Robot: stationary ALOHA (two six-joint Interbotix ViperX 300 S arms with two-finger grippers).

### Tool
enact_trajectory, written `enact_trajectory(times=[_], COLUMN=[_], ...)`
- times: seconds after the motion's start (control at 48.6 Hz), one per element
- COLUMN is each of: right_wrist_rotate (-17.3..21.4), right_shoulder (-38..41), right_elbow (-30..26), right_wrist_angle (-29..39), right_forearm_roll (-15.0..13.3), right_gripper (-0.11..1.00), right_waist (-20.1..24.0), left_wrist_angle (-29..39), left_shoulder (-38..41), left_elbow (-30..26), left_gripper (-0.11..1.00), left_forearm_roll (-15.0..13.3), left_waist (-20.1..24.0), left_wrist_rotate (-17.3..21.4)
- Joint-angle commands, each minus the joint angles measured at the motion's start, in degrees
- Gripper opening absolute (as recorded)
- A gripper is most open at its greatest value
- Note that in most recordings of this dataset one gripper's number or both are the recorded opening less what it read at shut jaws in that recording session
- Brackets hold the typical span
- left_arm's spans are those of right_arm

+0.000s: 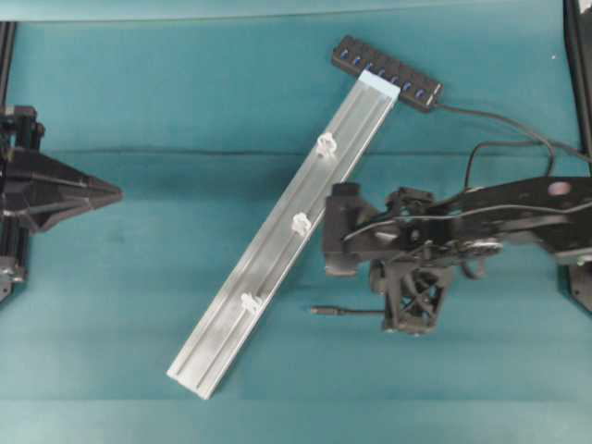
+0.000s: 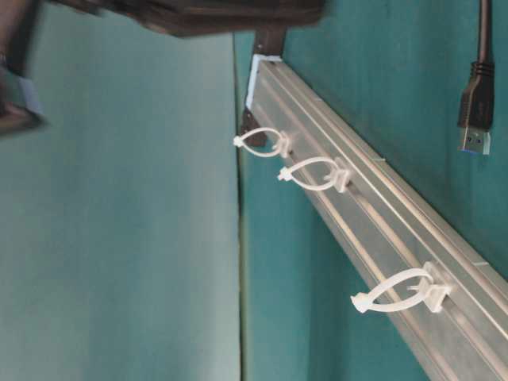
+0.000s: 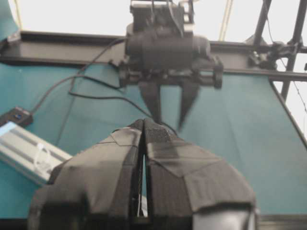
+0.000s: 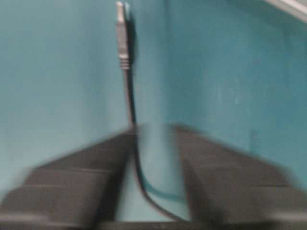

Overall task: Pass the USB cable through three rings with both arms.
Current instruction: 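Move the right gripper toward the black USB cable plug on the table, then grasp the USB cable just behind the plug with the right gripper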

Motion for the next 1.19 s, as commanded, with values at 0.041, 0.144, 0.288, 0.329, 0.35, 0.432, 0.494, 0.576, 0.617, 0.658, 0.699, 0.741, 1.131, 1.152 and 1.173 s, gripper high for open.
enact_trajectory(times=[0.041, 0.144, 0.288, 0.329, 0.35, 0.432, 0.494, 0.576, 0.617, 0.658, 0.699, 0.741, 1.131, 1.152, 1.173], right_wrist_rotate=[-0.18, 0.44, 0.35, 0.35, 0.26, 0.62, 0.62, 0.7, 0.79, 0.79, 0.79, 0.79, 0.97, 0.97, 0.97], right_shoulder=[2.55, 3.52, 5.36, 6.24, 6.68, 8.26, 9.23, 10.37, 10.72, 11.07, 11.25, 11.43, 14.33, 14.59, 14.68], right_elbow=[-0.79, -0.44, 0.0, -0.26, -0.26, -0.62, -0.88, -1.05, -0.97, -0.97, -0.97, -0.97, -0.88, -0.88, -0.88], right_wrist_angle=[-1.23, -4.66, -8.17, -8.26, -8.26, -8.61, -8.88, -8.96, -9.05, -9.05, -9.05, -9.14, -10.37, -10.46, -10.63], right_forearm_roll=[-1.41, -2.9, -2.9, -2.9, -2.9, -2.9, -2.9, -2.72, -2.64, -2.46, -2.37, -2.29, -2.2, -2.2, -2.2], right_gripper=[0.82, 0.87, 0.82, 0.82, 0.82, 0.82, 0.82, 0.82, 0.82, 0.82, 0.82, 0.82, 0.74, 0.72, 0.7], right_waist=[0.35, 0.7, 0.7, 0.88, 0.97, 1.49, 1.93, 2.46, 2.81, 2.99, 3.16, 3.25, 3.96, 4.04, 4.04], left_wrist_angle=[-0.26, -0.35, -0.35, -0.35, -0.35, -0.35, -0.35, -0.35, -0.35, -0.35, -0.35, -0.26, -0.26, -0.26, -0.26], left_shoulder=[0.44, 0.53, 0.35, 0.35, 0.35, 0.26, 0.26, 0.35, 0.26, 0.26, 0.26, 0.35, 0.62, 0.62, 0.62], left_elbow=[-1.41, -1.41, -1.49, -1.49, -1.49, -1.49, -1.41, -1.41, -1.41, -1.49, -1.49, -1.41, -1.41, -1.41, -1.41], left_gripper=[-0.01, -0.01, -0.01, -0.01, -0.01, -0.01, -0.01, -0.01, -0.01, -0.01, -0.01, -0.01, -0.01, -0.01, -0.01], left_forearm_roll=[0.09, 0.09, 0.09, 0.09, 0.09, 0.09, 0.09, 0.09, 0.09, 0.09, 0.0, 0.09, 0.09, 0.09, 0.09], left_waist=[0.88, 0.97, 0.97, 0.97, 0.97, 0.97, 0.97, 0.97, 0.97, 0.97, 0.97, 0.97, 0.97, 0.97, 0.97], left_wrist_rotate=[0.09, 0.09, 0.09, 0.09, 0.09, 0.09, 0.0, 0.0, -0.09, -0.09, -0.09, -0.09, -0.09, -0.09, -0.09])
